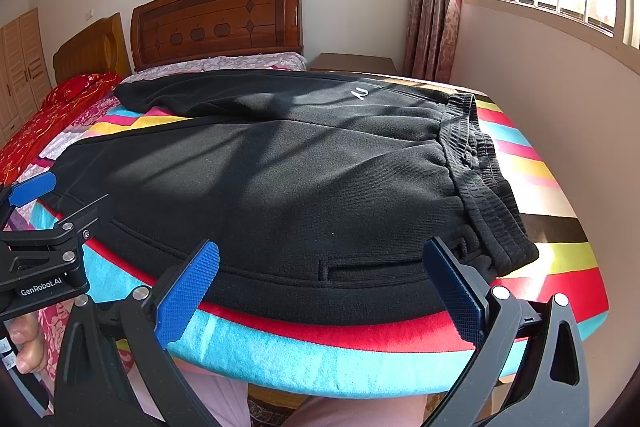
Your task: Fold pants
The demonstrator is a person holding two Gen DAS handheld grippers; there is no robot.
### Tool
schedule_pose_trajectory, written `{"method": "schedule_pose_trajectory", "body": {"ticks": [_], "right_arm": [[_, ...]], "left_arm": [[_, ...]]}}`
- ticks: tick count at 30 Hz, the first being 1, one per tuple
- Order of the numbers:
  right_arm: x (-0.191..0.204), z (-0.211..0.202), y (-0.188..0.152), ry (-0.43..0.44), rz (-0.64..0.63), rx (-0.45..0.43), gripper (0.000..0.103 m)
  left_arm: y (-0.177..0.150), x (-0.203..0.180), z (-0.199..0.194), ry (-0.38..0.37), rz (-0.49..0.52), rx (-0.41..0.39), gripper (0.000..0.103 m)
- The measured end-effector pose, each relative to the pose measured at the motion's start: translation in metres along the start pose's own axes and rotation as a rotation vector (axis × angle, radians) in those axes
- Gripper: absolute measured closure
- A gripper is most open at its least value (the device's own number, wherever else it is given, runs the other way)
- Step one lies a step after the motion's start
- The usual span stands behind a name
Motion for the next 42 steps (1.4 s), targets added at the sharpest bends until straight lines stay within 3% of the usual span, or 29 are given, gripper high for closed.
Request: {"method": "schedule_pose_trajectory", "body": {"ticks": [21,25,29,32,34,37,40,42], "right_arm": [[-0.005,-0.001,0.001,-0.002,0.011,0.000,0.004],[-0.009,0.000,0.000,-0.006,0.015,0.005,0.004],[-0.013,0.006,-0.001,-0.001,0.002,0.017,0.004],[-0.020,0.015,0.006,0.049,-0.032,0.037,0.004],[-0.033,0.029,0.019,0.116,-0.051,0.066,0.004],[-0.067,0.065,0.051,0.160,-0.034,0.132,0.004],[-0.114,0.124,0.095,0.071,0.037,0.247,0.004],[-0.138,0.155,0.127,0.127,0.087,0.251,0.004]], "left_arm": [[0.003,-0.002,0.001,-0.033,-0.009,0.012,0.001],[0.000,0.008,0.012,-0.098,-0.076,0.079,0.001],[0.001,0.020,0.039,-0.190,-0.119,0.225,0.001],[0.008,0.022,0.071,-0.197,-0.078,0.380,0.002],[0.021,0.021,0.091,-0.162,0.010,0.429,0.002],[0.053,0.022,0.119,-0.052,0.196,0.443,0.002],[0.097,0.031,0.141,-0.004,0.308,0.395,0.002],[0.122,0.034,0.161,-0.029,0.364,0.424,0.002]]}}
Point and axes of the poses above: each gripper's, at about its wrist camera, not at the fingertips, and z roughly the way its jaws point, x to its left, y to its top, the point moved 1 cm from there along z, roughly the way its jaws point, and after that the axes turned 7 degrees about -x, right-handed, at the moved point
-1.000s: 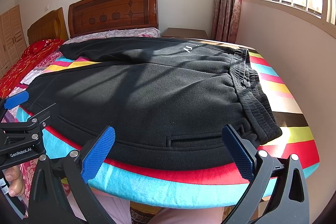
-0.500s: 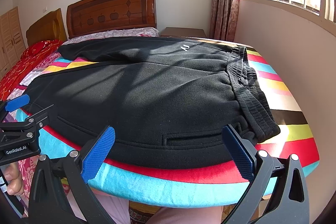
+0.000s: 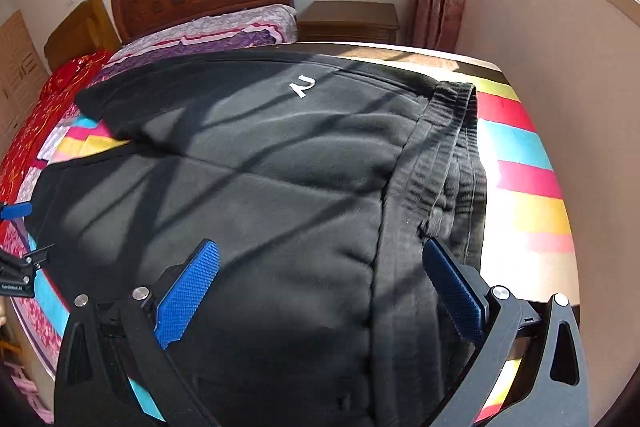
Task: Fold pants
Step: 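Grasp the ribbed leg cuff with the right tool while the left tool grasps the leg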
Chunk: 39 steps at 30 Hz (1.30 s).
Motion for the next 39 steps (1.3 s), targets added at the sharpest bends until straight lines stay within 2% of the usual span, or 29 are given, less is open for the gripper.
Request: {"method": "schedule_pose_trajectory", "body": {"ticks": [2,4,5,7,9,12,15,17,18,19,21,22,24,28,30,34,36,38,39], "right_arm": [[-0.015,0.019,0.042,0.060,0.019,-0.030,0.004],[-0.023,0.048,0.082,0.194,0.011,-0.037,0.004],[-0.026,0.064,0.098,0.235,0.004,-0.040,0.004],[-0.028,0.095,0.124,0.299,-0.003,-0.049,0.004],[-0.024,0.128,0.143,0.327,-0.037,-0.038,0.004],[-0.010,0.173,0.164,0.385,-0.118,0.022,0.004],[0.007,0.211,0.176,0.450,-0.204,0.116,0.005],[0.021,0.230,0.178,0.472,-0.284,0.171,0.015],[0.027,0.239,0.177,0.486,-0.322,0.201,0.021],[0.032,0.246,0.174,0.492,-0.356,0.225,0.032],[0.039,0.255,0.166,0.488,-0.433,0.256,0.036],[0.039,0.257,0.162,0.477,-0.462,0.263,0.036],[0.039,0.255,0.157,0.485,-0.498,0.233,0.048],[0.036,0.237,0.150,0.441,-0.568,0.142,0.093],[0.040,0.222,0.147,0.415,-0.600,0.075,0.094],[0.059,0.169,0.129,0.385,-0.699,-0.071,0.094],[0.073,0.149,0.116,0.359,-0.757,-0.112,0.094],[0.080,0.139,0.107,0.343,-0.785,-0.133,0.094],[0.086,0.130,0.099,0.332,-0.804,-0.149,0.095]], "left_arm": [[0.021,0.012,0.015,-0.099,0.023,0.074,0.002],[0.039,0.026,0.029,-0.185,-0.021,0.095,0.002],[0.047,0.033,0.036,-0.211,-0.051,0.079,0.002],[0.065,0.046,0.048,-0.217,-0.092,-0.002,0.002],[0.077,0.055,0.063,-0.262,-0.149,-0.029,0.002],[0.099,0.056,0.091,-0.433,-0.216,-0.004,0.002],[0.125,0.061,0.122,-0.555,-0.333,0.032,0.002],[0.141,0.069,0.141,-0.621,-0.443,0.040,0.002],[0.149,0.072,0.148,-0.622,-0.488,0.030,0.002],[0.157,0.075,0.155,-0.619,-0.513,0.037,0.002],[0.173,0.077,0.166,-0.669,-0.563,0.045,0.002],[0.181,0.078,0.171,-0.683,-0.591,0.043,0.002],[0.195,0.078,0.180,-0.664,-0.621,0.058,0.003],[0.214,0.069,0.202,-0.699,-0.700,0.129,0.003],[0.221,0.063,0.212,-0.733,-0.732,0.155,0.003],[0.232,0.052,0.217,-0.755,-0.764,0.152,0.003],[0.234,0.041,0.224,-0.712,-0.731,0.169,0.003],[0.228,0.027,0.217,-0.638,-0.667,0.186,0.036],[0.222,0.023,0.212,-0.567,-0.626,0.183,0.075]]}}
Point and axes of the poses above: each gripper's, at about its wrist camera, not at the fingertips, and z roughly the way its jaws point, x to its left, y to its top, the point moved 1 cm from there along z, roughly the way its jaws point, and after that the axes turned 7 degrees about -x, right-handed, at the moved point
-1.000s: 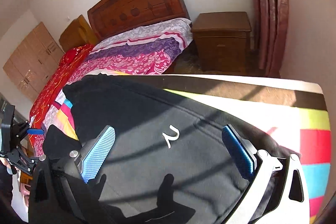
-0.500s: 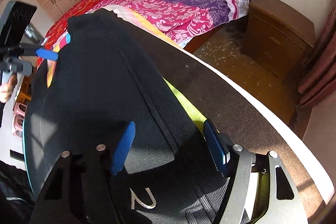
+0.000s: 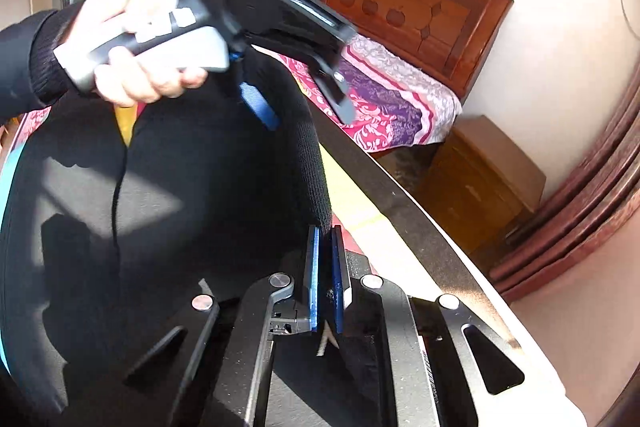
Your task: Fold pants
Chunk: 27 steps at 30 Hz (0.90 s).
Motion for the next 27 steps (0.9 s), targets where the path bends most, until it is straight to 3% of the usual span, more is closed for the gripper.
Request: {"method": "schedule_pose_trajectory", "body": {"ticks": [3,6,8,11,12,13,14,15,17,20,21,22,24,27], "right_arm": [[0.040,-0.015,0.000,-0.048,-0.053,-0.010,0.095],[0.075,-0.021,-0.007,-0.132,-0.065,-0.007,0.094],[0.090,-0.029,-0.015,-0.156,0.004,-0.012,0.091],[0.100,-0.059,-0.029,-0.120,0.186,-0.029,0.087],[0.102,-0.075,-0.036,-0.105,0.249,-0.055,0.079],[0.102,-0.094,-0.044,-0.092,0.324,-0.089,0.037],[0.100,-0.115,-0.054,-0.092,0.413,-0.129,0.013],[0.097,-0.137,-0.068,-0.113,0.508,-0.185,0.006],[0.086,-0.167,-0.097,-0.109,0.708,-0.255,0.006],[0.063,-0.183,-0.137,-0.167,0.970,-0.226,0.006],[0.052,-0.183,-0.145,-0.172,1.051,-0.213,0.006],[0.044,-0.181,-0.148,-0.159,1.119,-0.207,0.005],[0.027,-0.170,-0.152,-0.145,1.230,-0.161,0.006],[0.029,-0.157,-0.160,-0.263,1.332,-0.058,0.019]], "left_arm": [[-0.032,0.000,-0.032,0.013,0.091,-0.108,0.088],[-0.084,-0.008,-0.088,0.016,0.225,-0.302,0.090],[-0.134,-0.013,-0.121,0.043,0.333,-0.430,0.090],[-0.212,-0.010,-0.156,0.048,0.454,-0.584,0.089],[-0.234,-0.006,-0.158,0.053,0.465,-0.593,0.089],[-0.255,0.001,-0.155,0.046,0.462,-0.588,0.087],[-0.271,0.010,-0.150,0.036,0.446,-0.581,0.086],[-0.283,0.019,-0.141,0.030,0.420,-0.564,0.086],[-0.296,0.038,-0.121,-0.002,0.348,-0.508,0.084],[-0.301,0.052,-0.100,-0.064,0.272,-0.485,0.079],[-0.301,0.056,-0.098,-0.075,0.255,-0.477,0.065],[-0.299,0.059,-0.097,-0.106,0.228,-0.472,0.043],[-0.295,0.071,-0.100,-0.193,0.154,-0.479,0.023],[-0.286,0.095,-0.109,-0.296,0.039,-0.473,0.019]]}}
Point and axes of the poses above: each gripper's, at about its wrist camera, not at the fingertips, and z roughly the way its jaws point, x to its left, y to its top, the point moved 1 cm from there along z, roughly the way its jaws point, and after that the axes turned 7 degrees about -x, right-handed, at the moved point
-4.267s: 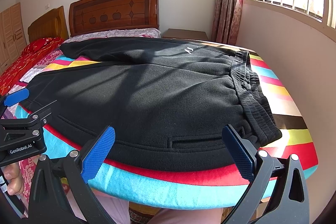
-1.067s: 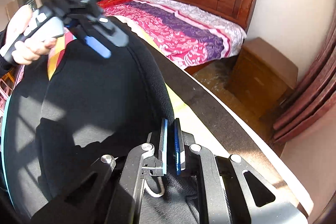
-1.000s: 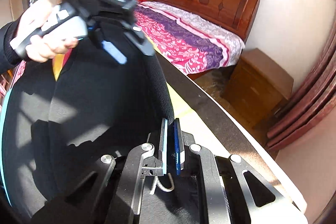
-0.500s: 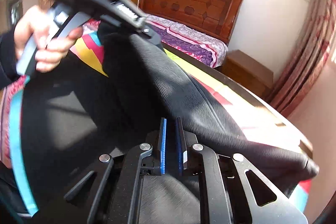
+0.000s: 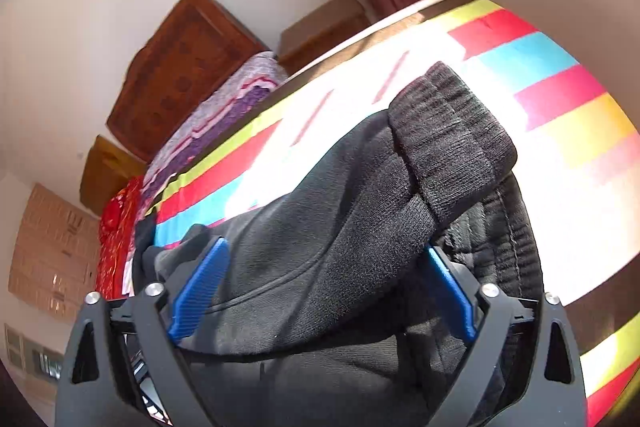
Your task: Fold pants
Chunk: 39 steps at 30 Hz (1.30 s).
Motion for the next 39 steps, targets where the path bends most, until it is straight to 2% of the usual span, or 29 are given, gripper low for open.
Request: {"method": "schedule_pose_trajectory", "body": {"ticks": [6,8,9,10,12,14,16,19,22,24,27,31,33,36,39], "right_arm": [[-0.039,-0.004,-0.022,0.070,0.182,-0.100,0.044],[-0.049,-0.003,-0.023,0.096,0.209,-0.115,0.056],[-0.053,-0.003,-0.023,0.103,0.208,-0.122,0.062],[-0.054,-0.003,-0.022,0.097,0.201,-0.121,0.074],[-0.054,-0.008,-0.023,0.103,0.185,-0.124,0.083],[-0.047,-0.014,-0.022,0.098,0.144,-0.144,0.088],[-0.039,-0.023,-0.017,0.104,0.119,-0.157,0.091],[-0.019,-0.037,0.006,0.119,0.065,-0.181,0.093],[-0.003,-0.058,0.037,0.181,0.073,-0.225,0.093],[0.006,-0.079,0.049,0.248,0.081,-0.265,0.093],[0.010,-0.107,0.047,0.320,0.078,-0.286,0.093],[-0.015,-0.120,0.000,0.321,0.063,-0.244,0.093],[-0.039,-0.117,-0.034,0.288,0.077,-0.195,0.094],[-0.073,-0.095,-0.078,0.197,0.104,-0.099,0.094],[-0.090,-0.085,-0.099,0.163,0.152,-0.055,0.094]], "left_arm": [[0.029,0.047,0.000,-0.058,-0.220,-0.001,0.019],[0.035,0.058,0.000,-0.083,-0.284,-0.016,0.021],[0.037,0.059,0.000,-0.079,-0.288,-0.019,0.027],[0.040,0.058,0.002,-0.054,-0.273,-0.015,0.050],[0.047,0.052,0.003,0.035,-0.214,0.009,0.087],[0.064,0.041,-0.001,0.059,-0.167,0.005,0.090],[0.092,0.019,-0.014,0.064,-0.095,-0.035,0.091],[0.138,-0.013,-0.052,-0.010,-0.060,-0.135,0.091],[0.153,-0.034,-0.087,-0.092,-0.034,-0.174,0.090],[0.146,-0.046,-0.100,-0.096,0.016,-0.164,0.090],[0.102,-0.035,-0.114,-0.041,0.088,-0.098,0.089],[0.006,-0.003,-0.115,0.058,0.147,0.035,0.089],[-0.028,0.016,-0.103,0.092,0.128,0.108,0.089],[-0.044,0.033,-0.092,0.133,0.097,0.134,0.089],[-0.027,0.023,-0.110,0.096,0.097,0.063,0.089]]}}
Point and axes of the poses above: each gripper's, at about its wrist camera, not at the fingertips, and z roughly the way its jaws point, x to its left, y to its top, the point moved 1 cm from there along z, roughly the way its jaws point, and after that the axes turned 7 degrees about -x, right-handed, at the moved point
